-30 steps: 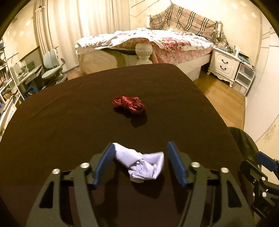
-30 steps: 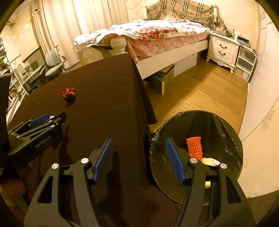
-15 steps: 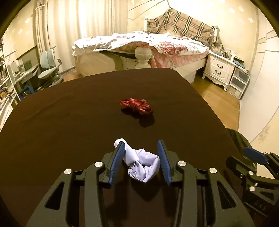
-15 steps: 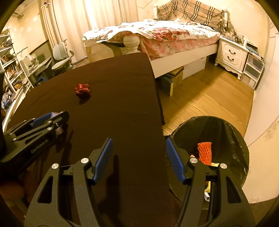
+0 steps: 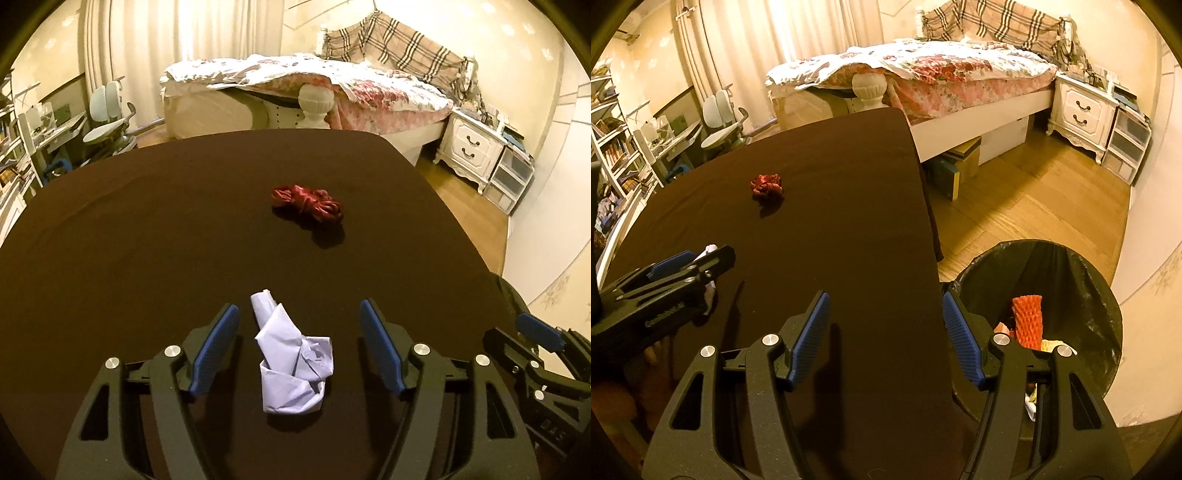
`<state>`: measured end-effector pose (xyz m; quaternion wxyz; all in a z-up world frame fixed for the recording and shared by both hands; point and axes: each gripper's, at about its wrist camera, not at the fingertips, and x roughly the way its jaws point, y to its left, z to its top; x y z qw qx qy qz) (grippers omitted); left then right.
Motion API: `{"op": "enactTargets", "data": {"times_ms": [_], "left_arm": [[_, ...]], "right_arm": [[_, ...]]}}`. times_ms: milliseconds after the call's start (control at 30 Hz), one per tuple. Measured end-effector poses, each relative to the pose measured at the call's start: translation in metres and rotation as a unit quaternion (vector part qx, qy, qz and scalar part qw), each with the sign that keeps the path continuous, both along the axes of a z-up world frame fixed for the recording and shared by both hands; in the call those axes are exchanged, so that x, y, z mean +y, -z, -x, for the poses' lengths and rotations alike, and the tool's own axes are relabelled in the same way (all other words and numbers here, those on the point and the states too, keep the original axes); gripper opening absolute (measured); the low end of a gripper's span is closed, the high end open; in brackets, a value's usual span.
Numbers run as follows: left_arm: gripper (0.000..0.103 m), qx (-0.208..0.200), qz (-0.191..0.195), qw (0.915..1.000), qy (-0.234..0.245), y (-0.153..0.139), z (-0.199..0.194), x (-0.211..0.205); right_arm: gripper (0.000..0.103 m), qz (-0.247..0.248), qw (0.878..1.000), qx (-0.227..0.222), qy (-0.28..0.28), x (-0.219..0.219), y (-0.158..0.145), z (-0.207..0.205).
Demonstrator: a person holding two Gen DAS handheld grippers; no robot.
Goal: Collect trash
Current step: 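Close the left tool on the crumpled white-lavender cloth and lift it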
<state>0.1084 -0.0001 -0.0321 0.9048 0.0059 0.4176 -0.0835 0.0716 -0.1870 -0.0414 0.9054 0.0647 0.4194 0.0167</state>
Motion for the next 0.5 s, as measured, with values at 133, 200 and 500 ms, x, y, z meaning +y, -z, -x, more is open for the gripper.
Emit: {"op": "enactTargets", "data": {"times_ms": [133,200,500], "left_arm": [[0.072,-0.004,0.004,1.0,0.0,-0.005,0.005,0.003],[0.072,-0.008,0.004,1.0,0.0,-0.008,0.008,0.003],[0.074,-0.012,0.005,0.9999,-0.003,-0.013,0.017,0.006]], "right_arm": [[0.062,-0.001,1.0,0.0,0.0,-0.001,0.0,0.0],[0.062,-0.001,1.0,-0.001,0.0,-0.001,0.0,0.001],[0.063,0.003,1.0,-0.002,-0.001,0.003,0.0,0.015]]}}
